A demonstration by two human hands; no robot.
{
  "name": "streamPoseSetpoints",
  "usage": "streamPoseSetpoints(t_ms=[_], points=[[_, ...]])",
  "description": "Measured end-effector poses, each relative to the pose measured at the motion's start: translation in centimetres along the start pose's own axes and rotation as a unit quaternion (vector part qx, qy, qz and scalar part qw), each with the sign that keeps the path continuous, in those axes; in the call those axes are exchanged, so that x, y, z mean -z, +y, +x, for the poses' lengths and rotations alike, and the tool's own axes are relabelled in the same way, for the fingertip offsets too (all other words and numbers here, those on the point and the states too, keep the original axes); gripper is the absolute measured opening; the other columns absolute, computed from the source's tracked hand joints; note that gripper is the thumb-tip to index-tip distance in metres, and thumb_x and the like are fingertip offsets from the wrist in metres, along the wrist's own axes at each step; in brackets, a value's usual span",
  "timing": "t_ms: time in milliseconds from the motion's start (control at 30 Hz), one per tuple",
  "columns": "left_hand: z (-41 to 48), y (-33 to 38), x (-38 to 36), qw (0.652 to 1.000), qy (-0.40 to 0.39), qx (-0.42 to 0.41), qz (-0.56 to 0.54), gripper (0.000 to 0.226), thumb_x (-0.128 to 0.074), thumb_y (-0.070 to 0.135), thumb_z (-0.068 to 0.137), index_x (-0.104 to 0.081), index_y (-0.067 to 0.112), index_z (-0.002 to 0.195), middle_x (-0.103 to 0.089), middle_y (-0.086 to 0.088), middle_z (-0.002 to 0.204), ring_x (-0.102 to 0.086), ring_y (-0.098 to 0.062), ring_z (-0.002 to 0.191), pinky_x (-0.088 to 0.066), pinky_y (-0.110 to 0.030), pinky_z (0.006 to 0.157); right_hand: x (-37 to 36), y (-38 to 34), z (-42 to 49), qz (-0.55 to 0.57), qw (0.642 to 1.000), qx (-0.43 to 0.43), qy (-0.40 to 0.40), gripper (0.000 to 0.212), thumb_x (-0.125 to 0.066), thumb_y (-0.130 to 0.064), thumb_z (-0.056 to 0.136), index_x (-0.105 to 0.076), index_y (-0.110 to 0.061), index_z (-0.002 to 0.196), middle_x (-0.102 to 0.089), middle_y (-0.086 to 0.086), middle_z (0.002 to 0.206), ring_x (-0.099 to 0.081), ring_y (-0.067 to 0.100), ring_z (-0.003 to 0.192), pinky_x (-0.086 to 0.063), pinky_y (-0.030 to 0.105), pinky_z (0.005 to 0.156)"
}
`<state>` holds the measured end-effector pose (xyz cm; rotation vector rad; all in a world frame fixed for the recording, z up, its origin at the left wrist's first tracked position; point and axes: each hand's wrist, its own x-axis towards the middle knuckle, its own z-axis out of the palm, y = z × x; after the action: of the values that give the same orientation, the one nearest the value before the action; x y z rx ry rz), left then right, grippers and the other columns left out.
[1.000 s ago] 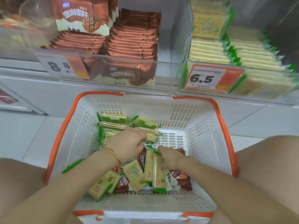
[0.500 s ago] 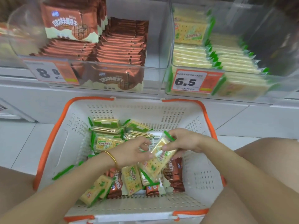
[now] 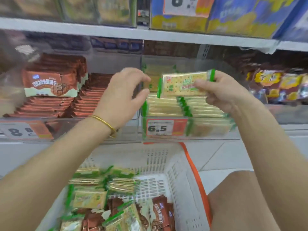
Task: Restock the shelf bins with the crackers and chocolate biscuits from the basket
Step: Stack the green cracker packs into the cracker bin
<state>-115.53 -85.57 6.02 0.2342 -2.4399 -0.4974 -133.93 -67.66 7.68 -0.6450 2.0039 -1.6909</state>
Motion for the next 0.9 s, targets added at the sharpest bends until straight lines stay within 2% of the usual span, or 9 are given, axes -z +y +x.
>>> streamPoseSetpoints(t_ms=[100,200,267,333,367,467,567,767,900], points=[[0.3,-0.7,-1.3,0.992,-0.092,0.004,0.086,0.036,-0.057,0.025,0.088,-0.061,0.007,0.119,-0.046,-0.015,0.139,-0.043,-0.031,0.128,-0.031,-0.036,0.109,-1.6,0.7,3.7,-0.068,0.997,0.011,0.034,0.023,-0.073,-0.014,0.082,-0.055,-0.016,0.095,-0.059,0.001,0.077,-0.043,0.005,0.049,-0.030,0.017,0.038],[-0.5,-0.6,-1.8,0.989,-0.097,0.005,0.115,0.031,-0.060,0.022,0.088,-0.061,0.008,0.116,-0.038,-0.011,0.148,-0.043,-0.031,0.129,-0.038,-0.045,0.105,-3.7,1.3,6.3,-0.083,0.995,0.018,0.048,0.028,-0.073,-0.013,0.082,-0.055,-0.015,0.103,-0.062,-0.003,0.086,-0.054,0.003,0.063,-0.038,0.011,0.040],[-0.6,-0.6,-1.6,0.988,-0.097,0.017,0.120,0.032,-0.058,0.024,0.090,-0.060,0.011,0.119,-0.033,-0.006,0.151,-0.039,-0.028,0.131,-0.036,-0.042,0.107,-4.7,1.9,7.4,-0.094,0.994,0.022,0.057,0.037,-0.073,-0.014,0.083,-0.054,-0.010,0.115,-0.063,0.000,0.100,-0.060,0.008,0.078,-0.045,0.011,0.052],[-0.5,-0.6,-1.6,0.988,-0.095,0.019,0.121,0.032,-0.057,0.025,0.091,-0.058,0.013,0.121,-0.031,-0.003,0.152,-0.036,-0.025,0.134,-0.032,-0.039,0.108,-5.1,2.5,8.3,-0.122,0.989,0.019,0.082,0.053,-0.073,-0.020,0.083,-0.049,-0.007,0.128,-0.061,0.004,0.117,-0.061,0.018,0.098,-0.051,0.023,0.071],[-0.4,-0.5,-1.6,0.988,-0.094,0.020,0.122,0.032,-0.056,0.025,0.091,-0.058,0.013,0.121,-0.030,-0.002,0.153,-0.035,-0.024,0.134,-0.031,-0.038,0.108,-5.0,2.8,8.6,-0.131,0.987,0.014,0.091,0.057,-0.074,-0.022,0.083,-0.048,-0.008,0.132,-0.060,0.004,0.121,-0.060,0.021,0.104,-0.053,0.027,0.072],[-0.5,-0.5,-1.7,0.988,-0.100,0.022,0.119,0.031,-0.056,0.025,0.091,-0.059,0.013,0.120,-0.030,-0.002,0.153,-0.034,-0.023,0.135,-0.030,-0.036,0.108,-4.6,3.2,8.8,-0.107,0.990,-0.002,0.097,0.055,-0.073,-0.021,0.083,-0.047,-0.010,0.131,-0.058,0.003,0.122,-0.061,0.021,0.103,-0.054,0.024,0.062],[-0.5,-0.6,-1.8,0.989,-0.095,0.020,0.114,0.029,-0.057,0.022,0.091,-0.060,0.011,0.117,-0.032,-0.005,0.152,-0.037,-0.025,0.133,-0.033,-0.038,0.107,-4.8,3.5,8.9,-0.104,0.991,-0.004,0.086,0.055,-0.071,-0.017,0.085,-0.045,-0.009,0.132,-0.055,0.000,0.121,-0.062,0.022,0.102,-0.058,0.028,0.069],[-0.6,-0.7,-1.9,0.989,-0.092,0.014,0.114,0.028,-0.056,0.021,0.091,-0.061,0.011,0.116,-0.032,-0.006,0.152,-0.037,-0.025,0.132,-0.033,-0.037,0.106,-6.7,2.8,9.2,-0.353,0.925,0.010,0.140,0.064,-0.074,-0.037,0.080,-0.041,-0.007,0.125,-0.057,0.010,0.121,-0.054,0.031,0.114,-0.048,0.040,0.085],[-0.7,-0.9,-2.0,0.990,-0.090,0.012,0.108,0.028,-0.054,0.022,0.092,-0.060,0.013,0.118,-0.028,-0.004,0.154,-0.034,-0.023,0.135,-0.031,-0.033,0.106,-6.8,3.1,9.5,-0.384,0.911,-0.045,0.143,0.072,-0.075,-0.042,0.078,-0.036,-0.005,0.127,-0.056,0.015,0.125,-0.050,0.035,0.120,-0.047,0.045,0.092]])
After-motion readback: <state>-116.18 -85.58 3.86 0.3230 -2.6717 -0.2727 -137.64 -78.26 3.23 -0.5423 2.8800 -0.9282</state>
